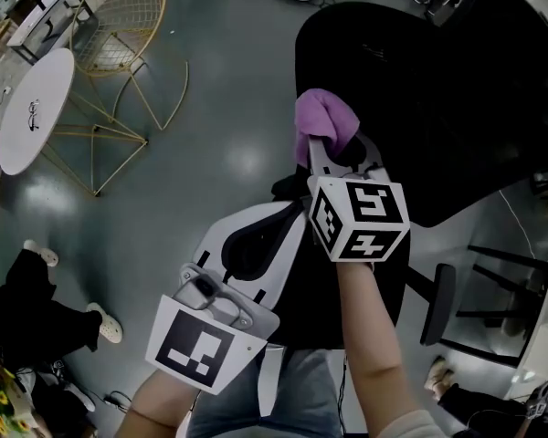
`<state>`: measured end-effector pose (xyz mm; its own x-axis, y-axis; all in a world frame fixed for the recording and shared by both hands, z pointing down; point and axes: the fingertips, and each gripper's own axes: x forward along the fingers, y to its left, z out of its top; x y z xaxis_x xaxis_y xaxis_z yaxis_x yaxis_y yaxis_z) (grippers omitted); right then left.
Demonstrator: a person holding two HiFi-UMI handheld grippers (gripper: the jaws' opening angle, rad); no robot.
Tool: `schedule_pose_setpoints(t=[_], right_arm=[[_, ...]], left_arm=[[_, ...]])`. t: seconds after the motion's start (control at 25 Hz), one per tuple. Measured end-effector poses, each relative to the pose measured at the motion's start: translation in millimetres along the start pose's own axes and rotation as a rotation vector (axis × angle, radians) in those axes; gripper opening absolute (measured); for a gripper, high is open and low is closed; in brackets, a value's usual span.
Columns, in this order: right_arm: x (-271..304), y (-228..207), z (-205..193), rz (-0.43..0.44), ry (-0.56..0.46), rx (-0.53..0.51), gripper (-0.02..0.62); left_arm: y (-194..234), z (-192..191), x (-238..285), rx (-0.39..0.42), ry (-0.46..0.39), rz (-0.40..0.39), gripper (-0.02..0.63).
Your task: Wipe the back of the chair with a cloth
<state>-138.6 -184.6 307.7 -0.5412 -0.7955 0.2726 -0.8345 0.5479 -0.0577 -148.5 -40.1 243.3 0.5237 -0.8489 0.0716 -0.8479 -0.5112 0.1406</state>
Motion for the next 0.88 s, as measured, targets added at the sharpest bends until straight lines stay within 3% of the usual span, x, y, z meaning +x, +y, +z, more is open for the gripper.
schedule_pose_setpoints(t=[0.2,0.44,0.88], right_arm=[[-0.6,-5.9,-5.2,-0.009,-0.013,0.028,0.097],[-1.1,-10.2,-38.9,-0.009,0.041,0.057,0.097],[-4.9,-38.2,-42.1,-0.062,0.034,0.065,0.098]], left_arm=[[0.4,-3.9,3.2,0.000,0.008,-0.006,0.012],[-1.3,-10.7,7.8,-0.004,0.020,-0.012,0.012],[-10.9,-20.6,16.3,-0.013,0.037,-0.040,0.012]])
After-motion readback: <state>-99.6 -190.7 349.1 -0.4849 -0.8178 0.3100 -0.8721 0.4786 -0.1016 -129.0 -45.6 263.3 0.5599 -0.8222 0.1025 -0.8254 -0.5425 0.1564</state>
